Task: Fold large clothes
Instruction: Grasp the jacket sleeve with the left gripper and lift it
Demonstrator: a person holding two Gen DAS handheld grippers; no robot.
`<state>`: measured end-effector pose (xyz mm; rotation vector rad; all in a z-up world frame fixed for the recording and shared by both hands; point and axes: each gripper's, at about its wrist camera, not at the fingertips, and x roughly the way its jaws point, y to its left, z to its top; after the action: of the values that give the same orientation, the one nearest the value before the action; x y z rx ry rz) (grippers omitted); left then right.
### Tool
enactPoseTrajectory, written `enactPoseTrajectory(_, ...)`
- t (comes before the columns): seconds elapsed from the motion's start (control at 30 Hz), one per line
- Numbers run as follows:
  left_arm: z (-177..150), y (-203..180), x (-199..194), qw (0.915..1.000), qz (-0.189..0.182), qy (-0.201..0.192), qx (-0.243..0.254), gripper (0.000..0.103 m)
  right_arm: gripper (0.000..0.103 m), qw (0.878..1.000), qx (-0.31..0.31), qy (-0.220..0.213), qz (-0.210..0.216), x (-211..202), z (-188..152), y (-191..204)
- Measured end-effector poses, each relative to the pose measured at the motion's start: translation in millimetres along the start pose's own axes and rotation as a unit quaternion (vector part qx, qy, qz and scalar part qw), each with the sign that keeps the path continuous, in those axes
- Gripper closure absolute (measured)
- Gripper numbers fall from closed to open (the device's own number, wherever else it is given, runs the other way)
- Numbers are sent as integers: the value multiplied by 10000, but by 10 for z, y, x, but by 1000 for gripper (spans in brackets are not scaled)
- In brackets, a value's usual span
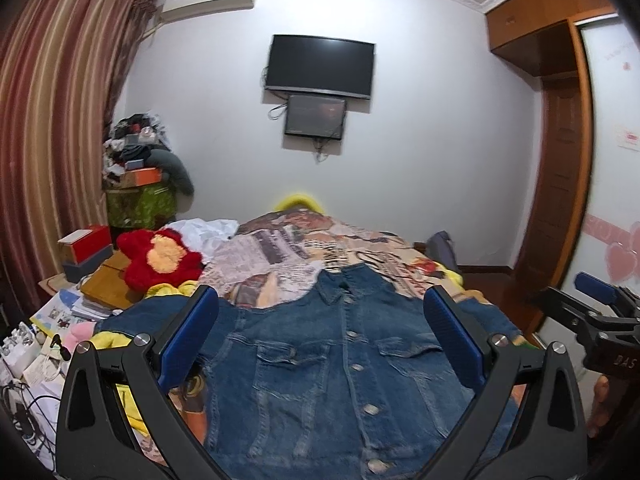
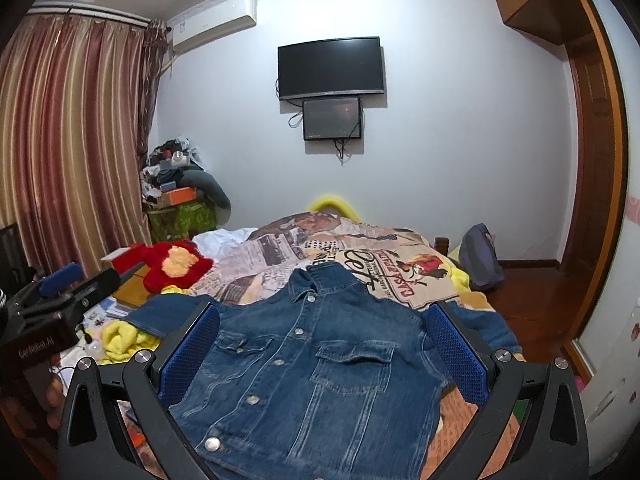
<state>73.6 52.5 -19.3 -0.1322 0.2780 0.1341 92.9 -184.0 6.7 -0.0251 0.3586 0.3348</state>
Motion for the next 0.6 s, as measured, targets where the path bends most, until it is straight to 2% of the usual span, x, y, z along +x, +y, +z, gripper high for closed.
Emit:
enactPoseTrajectory(0.17,102,287,384,9996,223,87,-165,0,0,9998,-29,207,59,459,127,-67)
enactPoseTrajectory(0.33,165,682,812,9966,690,326,-297,0,0,9990,4,422,123,1012,282,-107)
enactPoseTrajectory(0.47,165,1140,1179,9910,1067,598,-551,0,0,9977,1,656,188,1496,365,-124)
enactPoseTrajectory(0.6,104,1666,1560,9809,1492,954,-800,0,0,9954,-93,903,299,1982,407,-114)
